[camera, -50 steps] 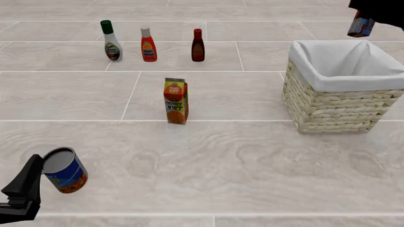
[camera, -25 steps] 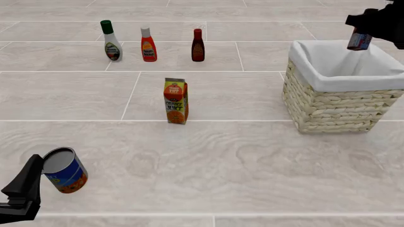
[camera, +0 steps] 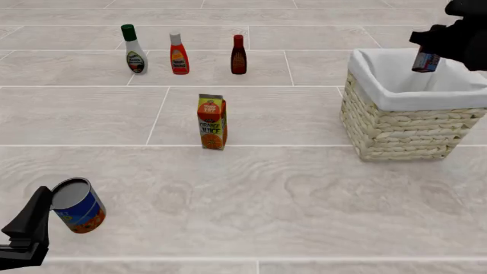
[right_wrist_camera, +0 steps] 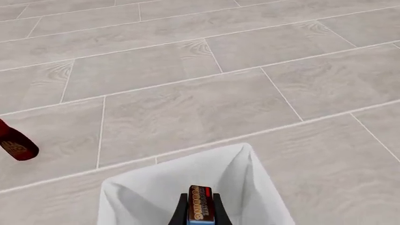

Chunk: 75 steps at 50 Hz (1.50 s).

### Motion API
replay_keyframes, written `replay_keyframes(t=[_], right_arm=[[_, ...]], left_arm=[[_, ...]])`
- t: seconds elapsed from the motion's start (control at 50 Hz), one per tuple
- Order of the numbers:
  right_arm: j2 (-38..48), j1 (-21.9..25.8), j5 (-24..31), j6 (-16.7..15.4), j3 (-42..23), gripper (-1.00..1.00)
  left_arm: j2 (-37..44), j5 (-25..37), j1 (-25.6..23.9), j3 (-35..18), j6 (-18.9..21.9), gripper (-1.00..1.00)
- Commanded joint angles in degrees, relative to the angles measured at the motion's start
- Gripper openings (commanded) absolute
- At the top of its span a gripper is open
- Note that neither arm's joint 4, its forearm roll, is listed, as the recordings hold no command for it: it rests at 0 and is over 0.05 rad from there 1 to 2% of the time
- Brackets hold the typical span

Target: Pick the chocolate pudding and place it in the basket.

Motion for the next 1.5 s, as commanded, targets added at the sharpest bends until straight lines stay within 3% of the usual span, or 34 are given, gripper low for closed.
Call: replay_keyframes(t=[0.02,0.32,0.96,0.98,1.5], right_arm=[[-0.4,-0.3,-1.4,0.6,2.5,-1.0],[-1.5,-0.6,-3.2,0.4,6.3,-1.0],[-0.4,-1.0,-2.9,0.7,6.9,-1.0],[-0.4,-1.0,-2.9,0.7,6.9,1.0],[-1.0,-0.4,-2.1,0.9,5.5,1.0]], left_arm=[[0.0,0.0,0.0,0.0,0.0,1.0],[0.0,0.0,0.0,0.0,0.0,1.0],[0.0,0.0,0.0,0.0,0.0,1.0],[0.0,0.0,0.0,0.0,0.0,1.0],[0.0,0.0,0.0,0.0,0.0,1.0]])
